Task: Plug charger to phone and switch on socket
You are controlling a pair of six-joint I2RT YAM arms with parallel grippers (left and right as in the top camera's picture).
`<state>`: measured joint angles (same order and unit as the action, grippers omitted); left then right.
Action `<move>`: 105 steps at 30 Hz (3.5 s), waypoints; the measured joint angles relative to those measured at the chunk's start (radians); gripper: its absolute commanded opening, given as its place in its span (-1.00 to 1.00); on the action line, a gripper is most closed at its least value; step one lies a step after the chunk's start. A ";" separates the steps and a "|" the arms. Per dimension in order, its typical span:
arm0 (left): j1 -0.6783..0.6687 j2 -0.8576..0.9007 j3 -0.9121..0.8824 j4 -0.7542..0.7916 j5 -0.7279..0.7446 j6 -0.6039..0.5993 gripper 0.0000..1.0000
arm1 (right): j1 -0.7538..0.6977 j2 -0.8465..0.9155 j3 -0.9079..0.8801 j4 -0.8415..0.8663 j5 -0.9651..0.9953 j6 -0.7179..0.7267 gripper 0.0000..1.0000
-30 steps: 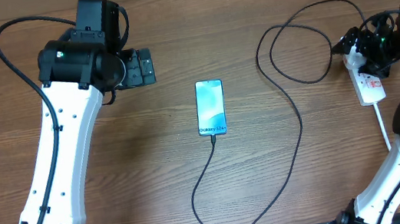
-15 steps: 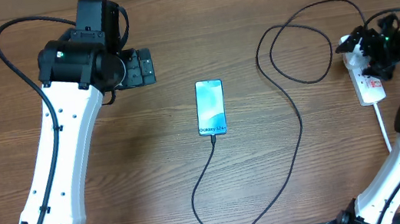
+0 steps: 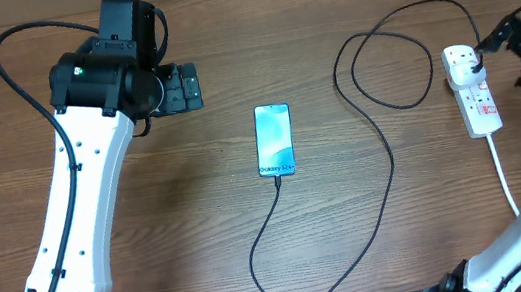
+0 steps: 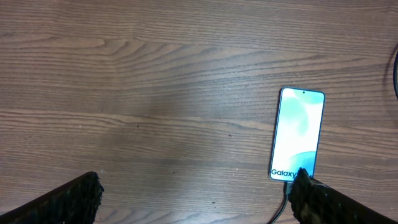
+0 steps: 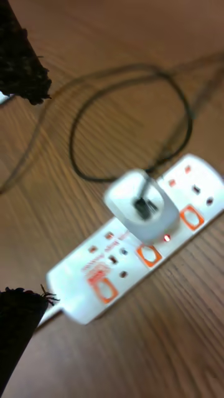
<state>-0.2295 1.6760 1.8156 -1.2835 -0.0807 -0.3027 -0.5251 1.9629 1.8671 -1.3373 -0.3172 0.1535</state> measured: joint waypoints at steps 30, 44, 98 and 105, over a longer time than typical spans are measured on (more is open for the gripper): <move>0.000 0.000 0.000 0.000 0.000 0.000 1.00 | 0.002 -0.557 0.018 -0.219 0.045 0.030 1.00; 0.000 0.000 0.000 0.000 0.000 0.000 1.00 | 0.002 -0.557 0.018 -0.219 0.045 0.029 1.00; 0.041 -1.270 -1.680 1.722 0.060 0.175 1.00 | 0.002 -0.555 0.018 -0.219 0.048 0.031 1.00; 0.126 -1.474 -1.800 1.660 0.132 0.184 0.99 | 0.002 -0.555 0.018 -0.219 0.048 0.030 1.00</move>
<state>-0.1032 0.2016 0.0158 0.3767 0.0509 -0.1184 -0.5228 1.4075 1.8851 -1.5558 -0.2695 0.1833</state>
